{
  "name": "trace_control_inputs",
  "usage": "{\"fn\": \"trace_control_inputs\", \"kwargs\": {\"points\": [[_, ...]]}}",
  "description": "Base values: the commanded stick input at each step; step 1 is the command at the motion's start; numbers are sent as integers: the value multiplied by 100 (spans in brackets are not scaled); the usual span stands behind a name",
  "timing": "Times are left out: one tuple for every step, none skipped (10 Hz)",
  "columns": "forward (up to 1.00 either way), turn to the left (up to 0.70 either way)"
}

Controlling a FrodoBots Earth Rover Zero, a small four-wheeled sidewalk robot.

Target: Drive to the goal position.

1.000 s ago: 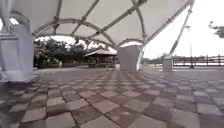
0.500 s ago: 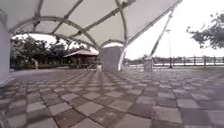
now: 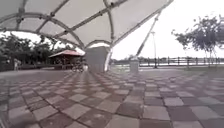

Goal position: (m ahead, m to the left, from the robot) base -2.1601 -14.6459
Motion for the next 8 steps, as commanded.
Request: {"fn": "trace_control_inputs", "kwargs": {"points": [[0, -70], [0, -70], [0, -70], [0, -70], [0, -70], [0, -70], [0, -70], [0, -70]]}}
